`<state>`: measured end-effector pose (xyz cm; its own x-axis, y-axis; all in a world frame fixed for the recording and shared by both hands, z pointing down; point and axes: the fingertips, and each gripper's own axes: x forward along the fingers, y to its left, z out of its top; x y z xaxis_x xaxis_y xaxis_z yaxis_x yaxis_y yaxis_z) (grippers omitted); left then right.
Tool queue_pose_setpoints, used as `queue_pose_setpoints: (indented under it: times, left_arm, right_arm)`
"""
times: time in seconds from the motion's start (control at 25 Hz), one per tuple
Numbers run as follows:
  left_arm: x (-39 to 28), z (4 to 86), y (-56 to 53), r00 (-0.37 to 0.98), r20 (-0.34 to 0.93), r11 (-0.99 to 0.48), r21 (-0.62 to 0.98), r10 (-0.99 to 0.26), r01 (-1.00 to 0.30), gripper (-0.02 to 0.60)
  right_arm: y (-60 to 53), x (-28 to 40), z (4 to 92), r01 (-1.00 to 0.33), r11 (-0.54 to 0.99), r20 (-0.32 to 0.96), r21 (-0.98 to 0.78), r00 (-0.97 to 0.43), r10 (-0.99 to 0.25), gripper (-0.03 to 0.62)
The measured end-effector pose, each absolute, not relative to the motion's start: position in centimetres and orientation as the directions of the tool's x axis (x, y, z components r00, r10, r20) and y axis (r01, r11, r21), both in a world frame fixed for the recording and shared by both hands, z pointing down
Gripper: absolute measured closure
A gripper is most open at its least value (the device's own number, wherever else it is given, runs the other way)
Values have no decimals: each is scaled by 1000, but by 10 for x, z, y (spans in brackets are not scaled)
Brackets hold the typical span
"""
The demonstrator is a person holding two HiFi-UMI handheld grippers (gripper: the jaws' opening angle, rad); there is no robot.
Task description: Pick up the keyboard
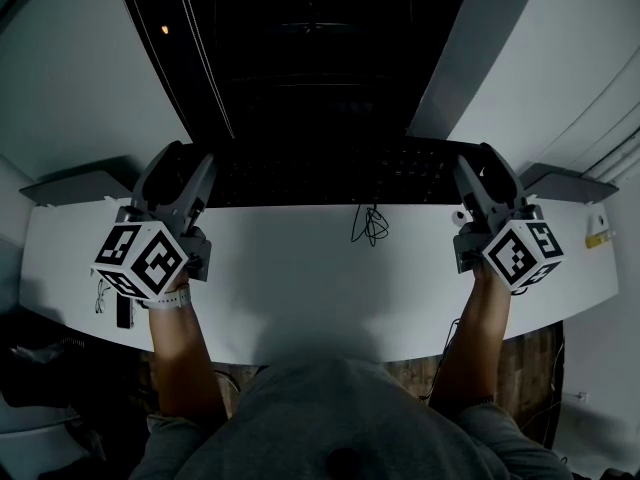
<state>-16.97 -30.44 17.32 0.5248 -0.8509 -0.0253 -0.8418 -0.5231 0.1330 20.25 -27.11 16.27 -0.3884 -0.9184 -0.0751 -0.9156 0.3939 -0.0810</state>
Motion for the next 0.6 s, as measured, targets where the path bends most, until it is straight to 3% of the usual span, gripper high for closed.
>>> queue_pose_setpoints:
  times: [0.6]
  left_arm:
    - [-169,176,-307,526,-18,-523,134,-850,-842,318]
  right_arm:
    - [-273,204,166,-916,393,-75,-87,-387,-919,321]
